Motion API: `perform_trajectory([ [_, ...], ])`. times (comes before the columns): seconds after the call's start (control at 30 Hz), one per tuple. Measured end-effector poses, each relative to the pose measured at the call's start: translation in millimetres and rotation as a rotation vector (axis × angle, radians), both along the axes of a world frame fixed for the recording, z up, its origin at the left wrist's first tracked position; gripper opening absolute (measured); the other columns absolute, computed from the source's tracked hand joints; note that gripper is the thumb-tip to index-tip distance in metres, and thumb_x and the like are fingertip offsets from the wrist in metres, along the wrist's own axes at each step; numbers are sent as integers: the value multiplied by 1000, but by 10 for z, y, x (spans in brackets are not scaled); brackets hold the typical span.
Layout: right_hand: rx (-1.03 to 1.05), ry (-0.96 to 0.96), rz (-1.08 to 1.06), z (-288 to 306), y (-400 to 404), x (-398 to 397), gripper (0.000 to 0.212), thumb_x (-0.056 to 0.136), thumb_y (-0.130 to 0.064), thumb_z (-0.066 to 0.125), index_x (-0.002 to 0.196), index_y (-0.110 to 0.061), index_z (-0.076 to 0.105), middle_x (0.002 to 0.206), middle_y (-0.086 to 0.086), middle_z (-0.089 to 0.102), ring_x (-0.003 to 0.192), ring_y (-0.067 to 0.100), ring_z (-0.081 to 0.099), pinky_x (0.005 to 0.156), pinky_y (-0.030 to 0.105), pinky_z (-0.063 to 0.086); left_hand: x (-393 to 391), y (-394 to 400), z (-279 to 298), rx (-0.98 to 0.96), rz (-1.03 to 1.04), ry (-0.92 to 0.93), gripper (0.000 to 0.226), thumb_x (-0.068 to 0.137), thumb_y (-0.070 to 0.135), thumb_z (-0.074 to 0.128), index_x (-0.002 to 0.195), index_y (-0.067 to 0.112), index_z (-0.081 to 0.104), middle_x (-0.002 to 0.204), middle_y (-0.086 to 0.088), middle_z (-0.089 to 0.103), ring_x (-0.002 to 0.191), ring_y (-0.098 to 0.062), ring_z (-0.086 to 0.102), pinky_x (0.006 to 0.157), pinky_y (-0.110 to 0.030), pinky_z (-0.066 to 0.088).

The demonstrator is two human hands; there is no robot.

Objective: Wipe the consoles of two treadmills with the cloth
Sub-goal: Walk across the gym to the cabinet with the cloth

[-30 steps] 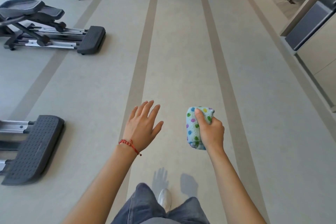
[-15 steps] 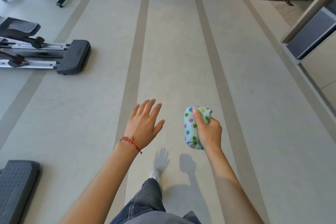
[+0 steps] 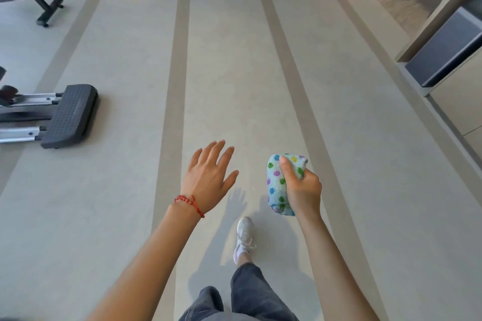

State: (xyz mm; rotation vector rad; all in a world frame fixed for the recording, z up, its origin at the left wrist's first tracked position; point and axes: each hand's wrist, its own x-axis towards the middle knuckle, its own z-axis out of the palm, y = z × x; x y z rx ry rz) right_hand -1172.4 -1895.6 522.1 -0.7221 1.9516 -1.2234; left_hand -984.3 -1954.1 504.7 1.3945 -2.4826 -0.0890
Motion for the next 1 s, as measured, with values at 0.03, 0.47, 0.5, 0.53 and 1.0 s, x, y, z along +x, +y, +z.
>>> perform_trajectory([
  [0.03, 2, 1, -6, -17, -195, -80, 28, 81, -46, 63, 67, -22, 62, 69, -8, 64, 67, 8, 64, 57, 21, 48, -85, -197, -17, -1, -4, 0, 55, 89, 43, 36, 120, 5, 61, 122, -18, 60, 110, -37, 58, 89, -52, 48],
  [0.47, 13, 60, -60, 102, -2284, -1137, 31, 82, -46, 62, 64, -22, 58, 66, -9, 61, 64, 5, 60, 55, 20, 44, -1140, -2351, 31, 1, -82, -6, 46, 86, 36, 62, 120, 5, 61, 123, -18, 59, 110, -37, 58, 89, -51, 47],
  [0.5, 11, 59, -71, 97, -2393, -1199, 30, 83, -45, 62, 63, -22, 58, 65, -9, 61, 63, 3, 59, 53, 18, 43, -1217, -2491, 32, 6, -93, -3, 47, 82, 33, 68, 119, 5, 61, 122, -19, 60, 110, -38, 59, 88, -52, 47],
  [0.53, 12, 59, -84, 93, -2497, -1253, 30, 83, -45, 62, 63, -23, 58, 66, -9, 61, 63, 3, 59, 53, 18, 42, -1293, -2632, 28, 1, -108, -4, 47, 82, 33, 69, 119, 5, 62, 122, -19, 60, 109, -37, 59, 88, -52, 47],
  [1.0, 35, 56, -463, 5, -3788, -2053, 28, 84, -46, 59, 70, -21, 60, 68, -11, 62, 67, 5, 61, 54, 17, 43, -2607, -4614, 69, -7, -563, -59, 54, 86, 42, 37, 116, 6, 64, 119, -16, 62, 107, -34, 61, 86, -49, 49],
])
